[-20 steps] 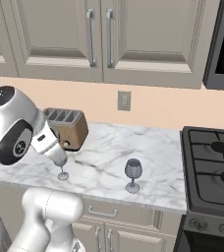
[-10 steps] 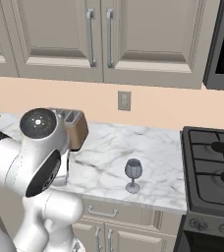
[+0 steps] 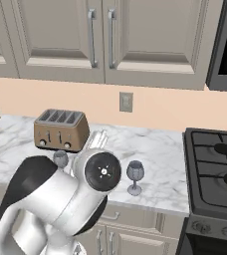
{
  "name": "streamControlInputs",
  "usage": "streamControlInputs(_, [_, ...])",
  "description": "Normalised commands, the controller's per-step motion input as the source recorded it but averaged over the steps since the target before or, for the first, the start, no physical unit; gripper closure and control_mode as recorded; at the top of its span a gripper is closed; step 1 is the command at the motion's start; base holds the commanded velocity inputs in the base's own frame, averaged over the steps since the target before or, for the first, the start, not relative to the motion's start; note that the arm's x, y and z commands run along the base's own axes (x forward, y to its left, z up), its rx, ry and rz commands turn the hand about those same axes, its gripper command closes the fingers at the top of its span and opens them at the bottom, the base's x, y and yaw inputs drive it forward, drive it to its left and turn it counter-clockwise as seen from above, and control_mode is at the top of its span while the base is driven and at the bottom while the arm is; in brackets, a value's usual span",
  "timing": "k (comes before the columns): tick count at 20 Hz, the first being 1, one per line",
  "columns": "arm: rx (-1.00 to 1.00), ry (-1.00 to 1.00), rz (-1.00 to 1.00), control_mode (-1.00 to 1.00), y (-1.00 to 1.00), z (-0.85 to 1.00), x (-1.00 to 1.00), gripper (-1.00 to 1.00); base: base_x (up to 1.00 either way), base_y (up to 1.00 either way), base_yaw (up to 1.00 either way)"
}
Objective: Retrieve the wine glasses from the counter and place one next to each plate.
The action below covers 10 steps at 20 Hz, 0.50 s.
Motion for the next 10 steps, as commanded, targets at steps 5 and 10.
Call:
streamControlInputs(5, [0.37, 0.07, 0.00, -1.00, -0.64, -0.12, 0.07, -1.00, 0.00, 0.00, 0.00])
streamControlInputs(10, [0.30, 0.05, 0.01, -1.00, -0.55, -0.19, 0.28, -1.00, 0.00, 0.00, 0.00])
